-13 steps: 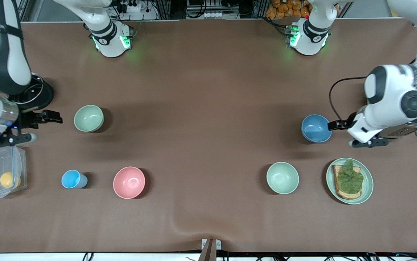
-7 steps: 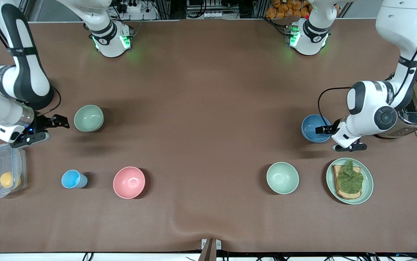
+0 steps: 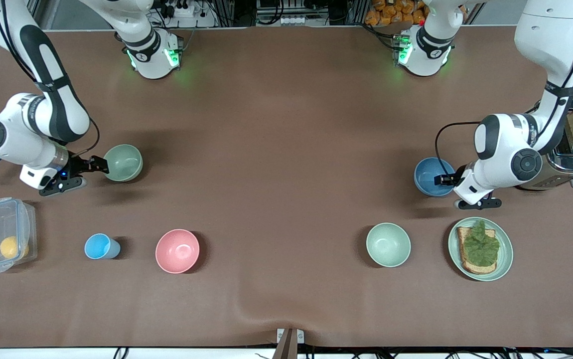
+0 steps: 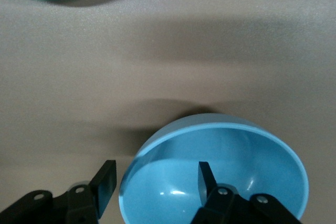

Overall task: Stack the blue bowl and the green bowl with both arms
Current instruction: 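Grasp the blue bowl with the left gripper while the right gripper grasps the green bowl, then carry the green bowl with the right gripper while the left gripper lifts the blue bowl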

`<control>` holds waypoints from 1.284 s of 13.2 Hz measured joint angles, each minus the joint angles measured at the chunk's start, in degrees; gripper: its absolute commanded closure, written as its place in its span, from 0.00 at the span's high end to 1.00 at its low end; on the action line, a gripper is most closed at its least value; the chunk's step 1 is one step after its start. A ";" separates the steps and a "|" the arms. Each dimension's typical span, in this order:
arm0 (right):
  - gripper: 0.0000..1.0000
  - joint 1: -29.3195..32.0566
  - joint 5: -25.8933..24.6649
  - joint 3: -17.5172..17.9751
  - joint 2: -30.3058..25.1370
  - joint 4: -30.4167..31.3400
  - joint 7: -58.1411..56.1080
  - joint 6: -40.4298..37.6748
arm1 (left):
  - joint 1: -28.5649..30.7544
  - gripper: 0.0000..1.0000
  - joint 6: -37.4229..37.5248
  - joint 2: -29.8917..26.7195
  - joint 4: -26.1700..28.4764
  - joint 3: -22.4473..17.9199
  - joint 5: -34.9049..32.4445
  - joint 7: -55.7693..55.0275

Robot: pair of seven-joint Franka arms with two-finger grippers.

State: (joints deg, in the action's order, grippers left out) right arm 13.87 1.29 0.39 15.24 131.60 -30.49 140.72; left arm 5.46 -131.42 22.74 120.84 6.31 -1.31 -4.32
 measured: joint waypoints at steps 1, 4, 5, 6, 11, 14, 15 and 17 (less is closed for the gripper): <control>0.52 0.06 0.18 0.00 0.46 0.87 0.00 0.97 | 0.24 0.41 0.06 -0.03 -0.02 0.00 0.00 0.00; 0.00 0.05 2.19 0.34 0.82 3.36 0.00 3.51 | 1.11 0.00 0.12 -0.04 -0.15 -0.01 0.00 0.08; 0.00 0.05 2.67 0.52 0.82 3.79 0.00 3.88 | 1.19 0.00 0.12 -0.05 -0.38 -0.01 0.00 0.10; 0.00 0.05 2.99 0.62 0.82 3.98 0.00 4.03 | 1.21 0.00 0.13 -0.06 -0.59 -0.01 0.00 0.12; 0.00 -0.45 4.14 1.14 -0.36 2.17 1.86 -1.70 | 1.21 0.00 0.41 -0.40 -2.02 0.17 0.00 1.32; 0.00 -3.52 7.88 1.37 -1.20 -1.66 9.50 -10.33 | 1.17 0.00 1.73 -1.16 -5.08 0.39 0.00 2.52; 0.00 -5.67 8.37 1.41 -2.11 -2.15 13.44 -12.19 | 1.14 0.00 3.72 -1.67 -6.83 0.69 0.00 3.08; 0.00 -9.87 10.61 1.87 -4.31 -2.29 21.65 -16.00 | 1.13 0.00 8.97 -2.47 -10.98 1.38 0.00 3.25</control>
State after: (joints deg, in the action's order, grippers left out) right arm 4.00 11.89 2.26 10.93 129.31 -8.84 124.72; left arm 6.59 -122.45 20.26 109.86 7.69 -1.32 -1.07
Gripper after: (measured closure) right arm 0.947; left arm 0.952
